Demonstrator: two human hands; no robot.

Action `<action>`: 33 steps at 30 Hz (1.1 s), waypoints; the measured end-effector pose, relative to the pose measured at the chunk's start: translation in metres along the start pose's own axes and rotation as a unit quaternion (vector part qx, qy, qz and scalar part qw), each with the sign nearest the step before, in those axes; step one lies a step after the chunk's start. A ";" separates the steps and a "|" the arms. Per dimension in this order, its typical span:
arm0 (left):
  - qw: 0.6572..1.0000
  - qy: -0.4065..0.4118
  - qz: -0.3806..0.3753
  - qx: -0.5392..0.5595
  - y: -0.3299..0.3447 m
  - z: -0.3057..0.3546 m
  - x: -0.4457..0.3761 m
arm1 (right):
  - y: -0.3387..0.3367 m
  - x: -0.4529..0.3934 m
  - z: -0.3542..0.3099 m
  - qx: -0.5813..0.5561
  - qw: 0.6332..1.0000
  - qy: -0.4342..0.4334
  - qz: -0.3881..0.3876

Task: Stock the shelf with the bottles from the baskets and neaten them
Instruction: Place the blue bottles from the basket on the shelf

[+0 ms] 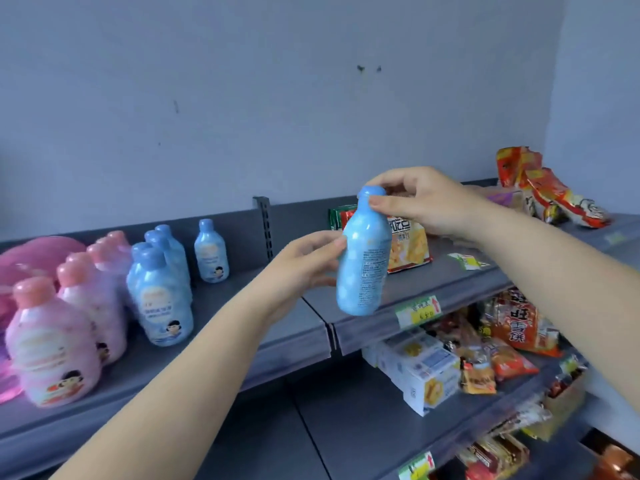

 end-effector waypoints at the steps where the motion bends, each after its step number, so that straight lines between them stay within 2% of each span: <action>1: 1.000 -0.012 -0.017 0.007 -0.009 -0.002 0.001 | 0.005 -0.005 -0.002 -0.026 0.999 0.001 -0.023; 7: 0.992 -0.066 -0.091 0.062 -0.041 -0.013 0.015 | 0.039 -0.029 -0.008 -0.180 0.973 -0.006 -0.143; 10: 0.988 -0.068 -0.060 0.123 -0.053 -0.018 0.019 | 0.055 -0.038 -0.009 -0.236 0.959 0.007 -0.156; 15: 0.995 -0.021 0.021 0.093 -0.071 -0.012 0.026 | 0.077 -0.048 -0.002 -0.230 0.966 0.018 -0.118; 20: 0.980 0.014 0.200 -0.019 -0.074 -0.007 0.024 | 0.098 -0.050 0.000 -0.080 0.997 0.008 0.013; 24: 0.953 0.045 0.287 -0.083 -0.073 -0.003 0.020 | 0.106 -0.053 0.002 0.012 0.999 0.030 0.020; 29: 0.935 0.069 0.297 -0.181 -0.082 0.013 0.015 | 0.109 -0.058 -0.006 0.011 1.000 0.011 0.002; 33: 0.908 0.062 0.216 -0.353 -0.112 0.045 0.005 | 0.121 -0.071 -0.004 0.008 1.000 -0.007 -0.026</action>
Point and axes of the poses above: each hand's wrist, its own x-axis away from the middle knuckle, its own y-axis out of the palm, z = x × y, the point moved 1 cm from there along -x, towards the middle knuckle, and after that the axes turned 12 degrees about z, right-handed, at the moved point
